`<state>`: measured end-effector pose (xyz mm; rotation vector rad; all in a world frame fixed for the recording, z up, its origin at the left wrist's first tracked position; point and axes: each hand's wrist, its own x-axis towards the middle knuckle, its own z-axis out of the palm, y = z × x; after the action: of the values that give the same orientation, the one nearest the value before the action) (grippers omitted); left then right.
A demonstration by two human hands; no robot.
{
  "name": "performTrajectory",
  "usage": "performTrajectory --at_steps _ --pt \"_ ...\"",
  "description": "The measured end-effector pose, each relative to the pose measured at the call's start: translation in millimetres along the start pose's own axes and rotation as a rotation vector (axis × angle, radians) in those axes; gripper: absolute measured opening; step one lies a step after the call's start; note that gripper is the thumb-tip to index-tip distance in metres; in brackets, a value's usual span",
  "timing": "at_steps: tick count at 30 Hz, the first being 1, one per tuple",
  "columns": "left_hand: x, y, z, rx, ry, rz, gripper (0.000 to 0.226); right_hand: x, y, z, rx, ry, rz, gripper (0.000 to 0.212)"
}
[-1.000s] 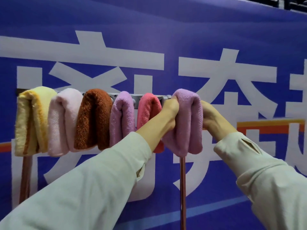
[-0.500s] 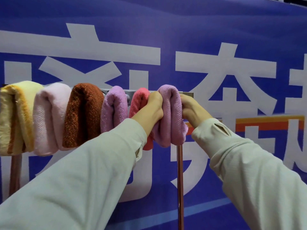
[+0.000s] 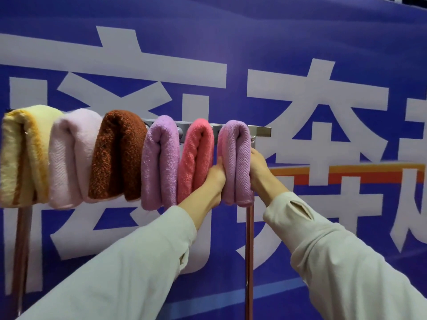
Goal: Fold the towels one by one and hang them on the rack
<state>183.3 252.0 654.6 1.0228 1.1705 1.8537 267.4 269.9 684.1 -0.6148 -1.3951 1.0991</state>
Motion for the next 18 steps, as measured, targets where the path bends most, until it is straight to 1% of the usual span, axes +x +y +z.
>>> performTrajectory --at_steps 3,6,8,9,10,12,14,16,18 --pt "-19 -26 -13 0.041 -0.052 -0.054 0.035 -14 28 -8 -0.047 0.054 -0.092 0.018" --pt "-26 -38 -19 -0.058 -0.061 -0.108 0.029 -21 55 -16 -0.049 0.091 -0.196 0.021" --pt "-33 -41 -23 -0.094 -0.070 -0.188 0.027 -27 67 -20 -0.089 0.133 -0.259 0.014" --pt "-37 -43 -25 -0.106 -0.061 -0.202 0.026 -31 70 -21 -0.114 0.156 -0.280 0.010" --pt "-39 -47 -27 -0.109 -0.041 -0.197 0.024 -35 71 -21 -0.121 0.166 -0.298 0.011" --pt "-44 -53 -30 -0.051 0.035 -0.096 0.027 -46 69 -21 -0.069 0.126 -0.308 0.021" --pt "-57 -56 -34 0.172 0.102 0.076 0.028 -56 65 -22 -0.023 0.038 -0.303 0.027" --pt "-75 -57 -36 0.411 0.139 0.250 0.029 -61 66 -25 -0.036 -0.050 -0.294 0.033" --pt "-88 -59 -36 0.551 0.142 0.419 0.029 -65 70 -28 -0.063 -0.118 -0.298 0.052"
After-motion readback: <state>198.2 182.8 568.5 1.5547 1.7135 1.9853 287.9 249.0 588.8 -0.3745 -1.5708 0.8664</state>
